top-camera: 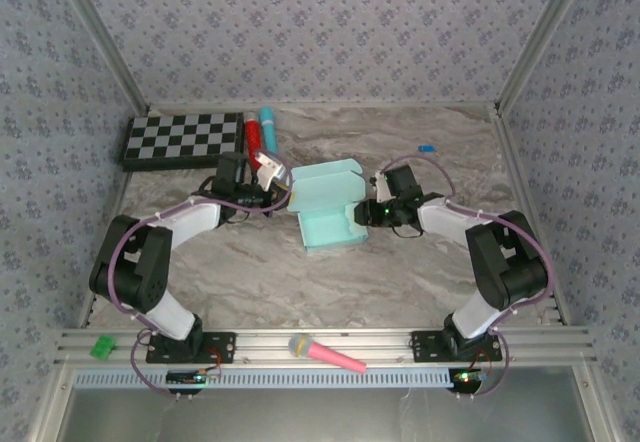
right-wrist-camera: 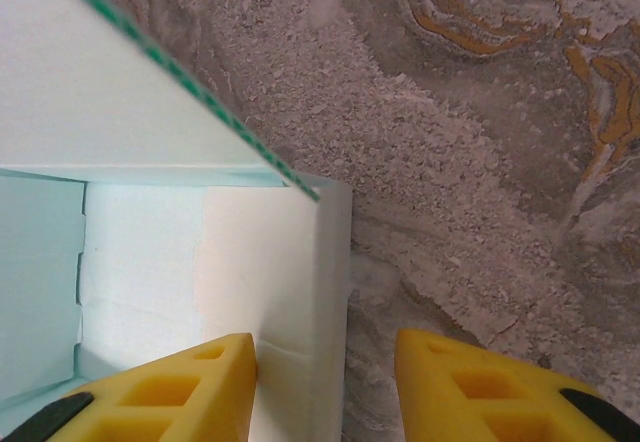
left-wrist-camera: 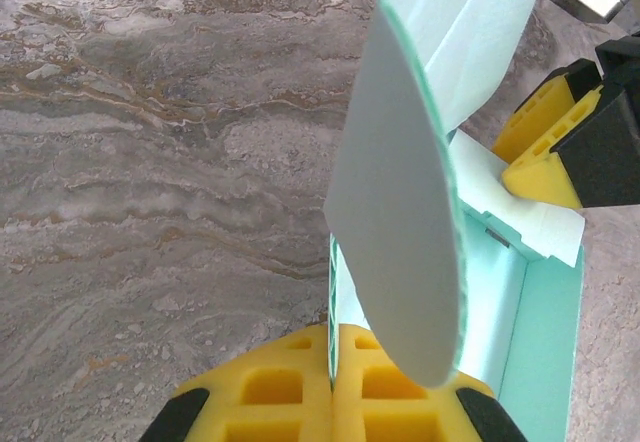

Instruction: Fold the paper box

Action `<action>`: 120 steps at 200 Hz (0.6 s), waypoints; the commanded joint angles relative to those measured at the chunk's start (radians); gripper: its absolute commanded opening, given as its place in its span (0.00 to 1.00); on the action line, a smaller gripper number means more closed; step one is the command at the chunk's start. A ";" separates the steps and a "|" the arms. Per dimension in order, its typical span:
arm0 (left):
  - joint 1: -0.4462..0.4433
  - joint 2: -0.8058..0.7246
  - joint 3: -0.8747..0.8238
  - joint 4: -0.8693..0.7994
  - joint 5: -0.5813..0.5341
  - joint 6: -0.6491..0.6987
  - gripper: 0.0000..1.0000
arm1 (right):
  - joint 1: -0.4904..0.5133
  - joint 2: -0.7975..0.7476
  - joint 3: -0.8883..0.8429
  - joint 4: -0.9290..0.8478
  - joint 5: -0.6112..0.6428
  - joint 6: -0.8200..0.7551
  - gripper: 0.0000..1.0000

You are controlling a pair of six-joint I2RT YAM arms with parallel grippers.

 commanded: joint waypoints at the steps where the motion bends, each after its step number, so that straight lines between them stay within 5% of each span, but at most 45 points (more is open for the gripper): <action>1: 0.004 -0.037 -0.022 0.004 -0.021 -0.025 0.00 | 0.009 -0.014 -0.019 -0.007 -0.010 0.046 0.42; 120: 0.002 -0.056 -0.051 0.021 -0.016 -0.052 0.00 | 0.061 0.054 -0.009 0.122 0.122 0.162 0.40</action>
